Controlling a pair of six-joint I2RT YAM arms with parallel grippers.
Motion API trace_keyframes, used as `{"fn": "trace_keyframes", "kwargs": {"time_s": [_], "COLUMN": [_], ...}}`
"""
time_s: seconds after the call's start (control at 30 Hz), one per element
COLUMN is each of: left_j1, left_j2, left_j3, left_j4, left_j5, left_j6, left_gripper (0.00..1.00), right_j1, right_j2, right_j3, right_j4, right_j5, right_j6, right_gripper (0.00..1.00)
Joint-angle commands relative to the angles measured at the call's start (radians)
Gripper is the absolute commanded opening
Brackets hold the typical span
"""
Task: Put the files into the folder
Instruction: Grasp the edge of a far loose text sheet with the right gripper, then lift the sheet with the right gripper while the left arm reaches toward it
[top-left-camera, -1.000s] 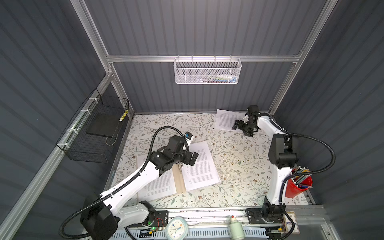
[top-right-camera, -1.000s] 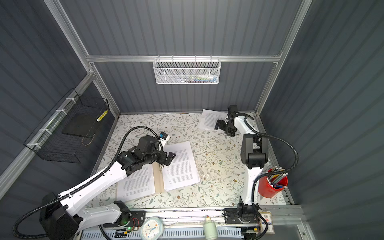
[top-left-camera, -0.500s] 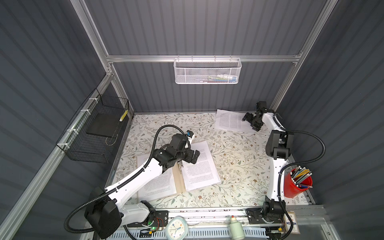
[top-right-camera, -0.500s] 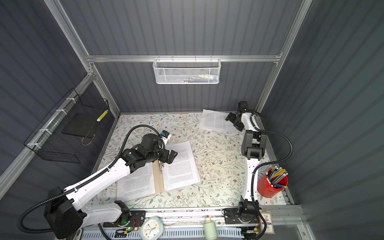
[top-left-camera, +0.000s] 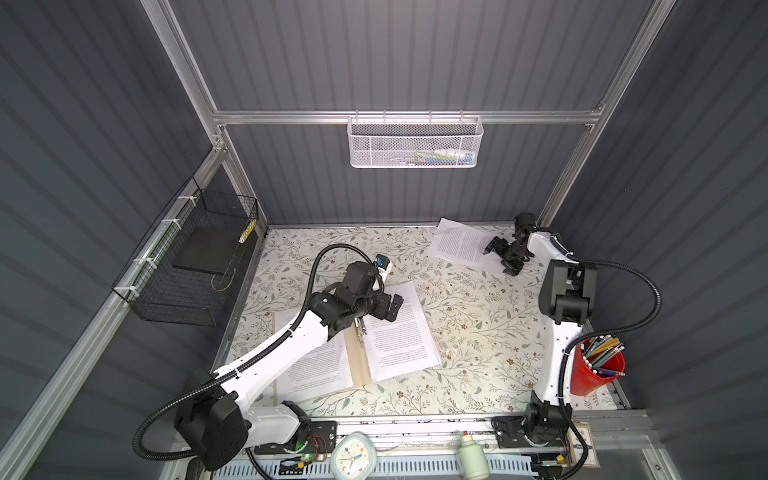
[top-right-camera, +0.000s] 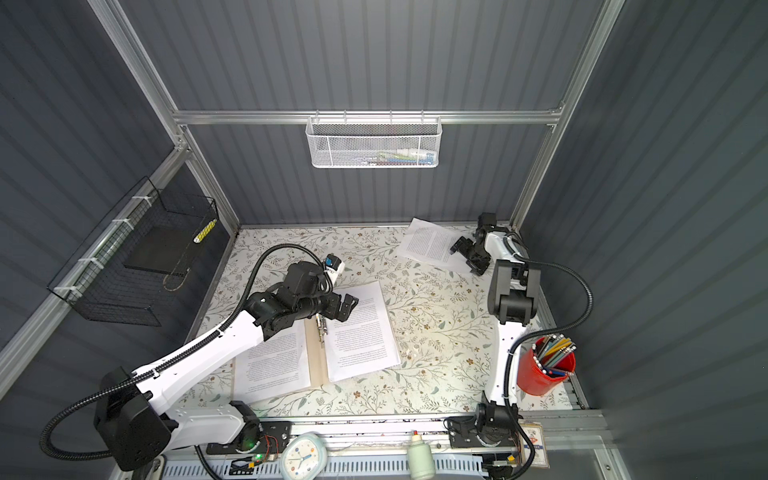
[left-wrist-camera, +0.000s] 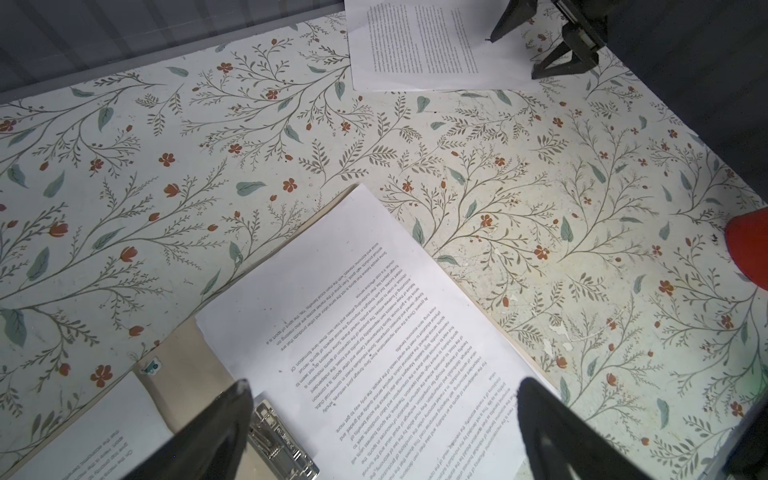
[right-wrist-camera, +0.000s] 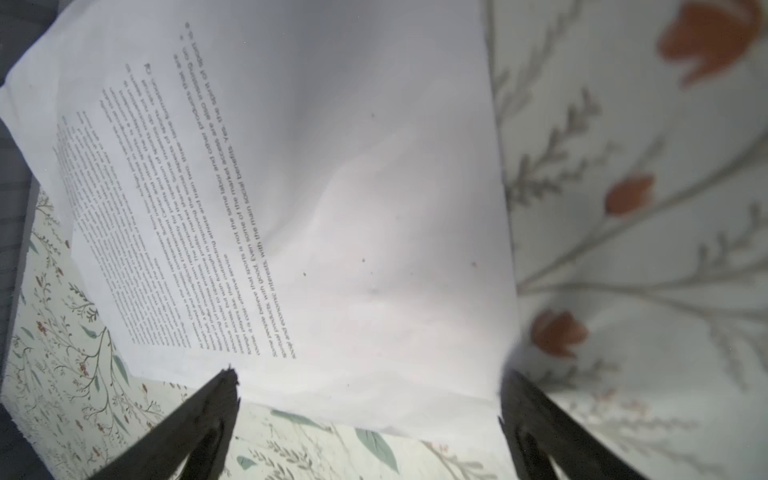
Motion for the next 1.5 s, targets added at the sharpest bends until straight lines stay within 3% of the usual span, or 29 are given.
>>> {"fn": "trace_keyframes", "kwargs": {"time_s": [0.0,0.27,0.47,0.57,0.67,0.8,0.93,1.13,1.47], "left_j1": [-0.002,-0.001,-0.002,-0.002,-0.003,-0.007,-0.034,-0.062,-0.079], "left_j2": [-0.008,-0.016,-0.009,0.031,0.084,0.194,0.310,0.473,0.623], "left_j3": [0.037,0.048,0.036,0.060,0.091,0.157,0.226,0.322,0.462], "left_j4": [0.004,0.016,0.041,0.024,0.017,0.015,0.038,0.083,0.086], "left_j5": [0.020,0.072,0.128,0.157,0.203,0.268,0.284,0.322,0.340], "left_j6": [-0.020,-0.058,-0.093,-0.101,-0.106,-0.130,-0.155,-0.215,-0.243], "left_gripper": [1.00,1.00,1.00,1.00,1.00,1.00,1.00,1.00,1.00], "right_j1": [0.005,0.049,0.227,0.328,0.338,0.229,0.109,0.019,0.012], "right_j2": [-0.095,-0.426,-0.660,-0.745,-0.789,-0.729,-0.639,-0.525,-0.464], "right_j3": [-0.193,-0.722,-0.985,-0.979,-0.927,-0.842,-0.790,-0.723,-0.767], "right_j4": [0.044,0.244,0.363,0.388,0.365,0.308,0.276,0.267,0.272], "right_j5": [-0.026,-0.042,-0.019,-0.017,0.048,0.043,0.064,0.028,-0.106], "right_j6": [0.059,0.186,0.325,0.301,0.201,0.038,-0.022,-0.065,0.009], "right_gripper": [0.99,0.99,0.99,0.99,0.99,0.99,0.99,0.99,0.99]}}
